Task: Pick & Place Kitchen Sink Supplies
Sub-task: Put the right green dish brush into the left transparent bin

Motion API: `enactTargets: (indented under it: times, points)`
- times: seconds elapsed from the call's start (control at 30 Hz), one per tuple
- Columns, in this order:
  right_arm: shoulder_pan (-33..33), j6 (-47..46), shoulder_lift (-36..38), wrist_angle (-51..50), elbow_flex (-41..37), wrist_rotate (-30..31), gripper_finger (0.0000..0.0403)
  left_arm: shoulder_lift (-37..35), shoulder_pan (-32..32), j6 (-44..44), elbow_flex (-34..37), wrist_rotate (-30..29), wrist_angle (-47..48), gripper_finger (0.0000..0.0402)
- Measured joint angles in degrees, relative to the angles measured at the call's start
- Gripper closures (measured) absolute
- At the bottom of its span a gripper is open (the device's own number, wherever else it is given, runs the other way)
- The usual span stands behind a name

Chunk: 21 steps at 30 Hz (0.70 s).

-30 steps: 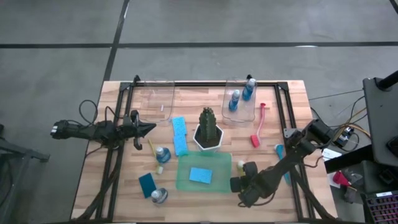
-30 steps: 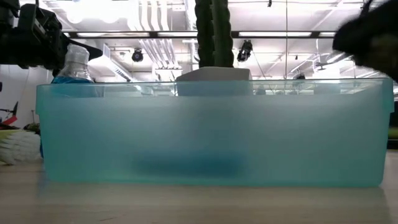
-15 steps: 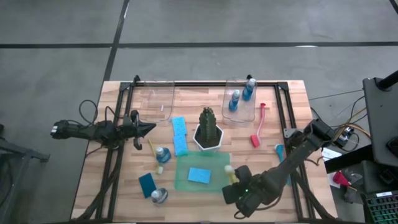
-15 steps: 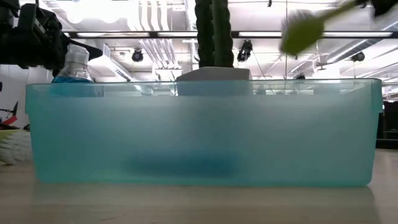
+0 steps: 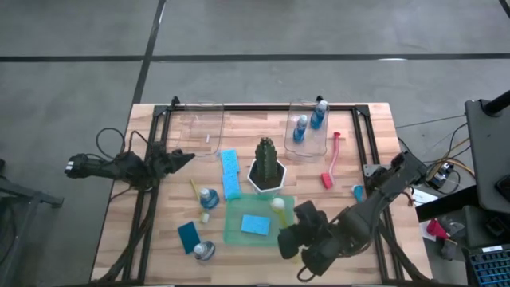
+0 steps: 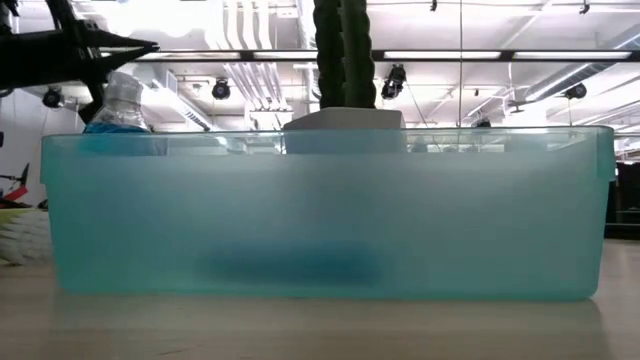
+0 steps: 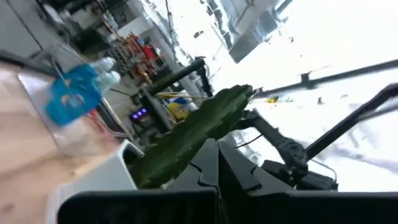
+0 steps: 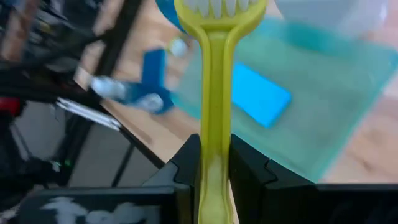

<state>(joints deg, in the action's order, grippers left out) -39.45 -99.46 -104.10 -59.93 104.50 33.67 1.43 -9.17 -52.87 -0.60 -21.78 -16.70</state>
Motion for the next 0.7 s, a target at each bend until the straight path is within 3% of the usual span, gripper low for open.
enactTargets:
  times: [0.27, 0.4, 0.57, 0.7]
  points:
    - [3.76, 12.81, -0.26, 8.29, 3.54, 7.02, 0.0349, 0.00, 0.04, -8.82, 0.00, -0.24, -0.03, 0.0401]
    - [6.56, 22.00, -0.26, 17.39, 4.01, 7.58, 0.0349, 0.00, 0.04, -14.56, 0.00, -0.31, -0.32, 0.0401]
    - [9.10, 34.06, -0.26, 30.00, 3.94, 7.60, 0.0349, 0.00, 0.04, -15.63, 0.00, -2.76, -0.88, 0.0401]
    - [10.24, 38.51, -0.26, 34.94, 3.90, 7.33, 0.0349, 0.00, 0.04, -15.53, 0.00, 0.51, -5.12, 0.0395]
